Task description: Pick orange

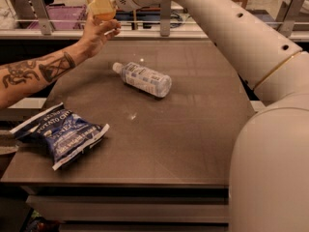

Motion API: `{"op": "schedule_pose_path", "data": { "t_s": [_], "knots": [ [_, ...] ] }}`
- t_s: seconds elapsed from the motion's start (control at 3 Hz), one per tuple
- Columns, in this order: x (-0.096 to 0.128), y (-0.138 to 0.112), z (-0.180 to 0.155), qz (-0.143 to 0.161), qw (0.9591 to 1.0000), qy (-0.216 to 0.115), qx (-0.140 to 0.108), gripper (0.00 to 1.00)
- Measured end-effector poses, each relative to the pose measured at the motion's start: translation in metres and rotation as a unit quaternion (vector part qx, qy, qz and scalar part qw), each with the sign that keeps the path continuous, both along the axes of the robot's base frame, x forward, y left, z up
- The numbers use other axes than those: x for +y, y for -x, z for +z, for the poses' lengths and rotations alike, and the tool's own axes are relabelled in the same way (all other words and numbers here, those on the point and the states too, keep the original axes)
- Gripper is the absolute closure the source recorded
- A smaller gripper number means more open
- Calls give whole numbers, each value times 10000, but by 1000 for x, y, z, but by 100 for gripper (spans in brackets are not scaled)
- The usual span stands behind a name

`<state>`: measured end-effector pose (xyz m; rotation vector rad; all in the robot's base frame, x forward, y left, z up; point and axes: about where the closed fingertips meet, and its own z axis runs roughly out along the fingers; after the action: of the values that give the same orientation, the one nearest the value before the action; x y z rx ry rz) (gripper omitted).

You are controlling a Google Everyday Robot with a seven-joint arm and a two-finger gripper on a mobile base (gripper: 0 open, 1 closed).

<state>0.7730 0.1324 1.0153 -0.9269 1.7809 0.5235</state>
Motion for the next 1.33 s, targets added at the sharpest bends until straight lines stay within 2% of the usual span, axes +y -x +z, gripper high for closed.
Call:
{"op": "schedule_pose_path", "data": {
  "t_s": [0.33, 0.67, 1.33],
  "knots": [
    [3, 0, -2, 21, 10000, 5, 16, 0],
    [3, 0, -2, 22, 10000, 5, 16, 0],
    [-38, 23, 4, -546, 9984, 102, 99, 0]
  ]
}}
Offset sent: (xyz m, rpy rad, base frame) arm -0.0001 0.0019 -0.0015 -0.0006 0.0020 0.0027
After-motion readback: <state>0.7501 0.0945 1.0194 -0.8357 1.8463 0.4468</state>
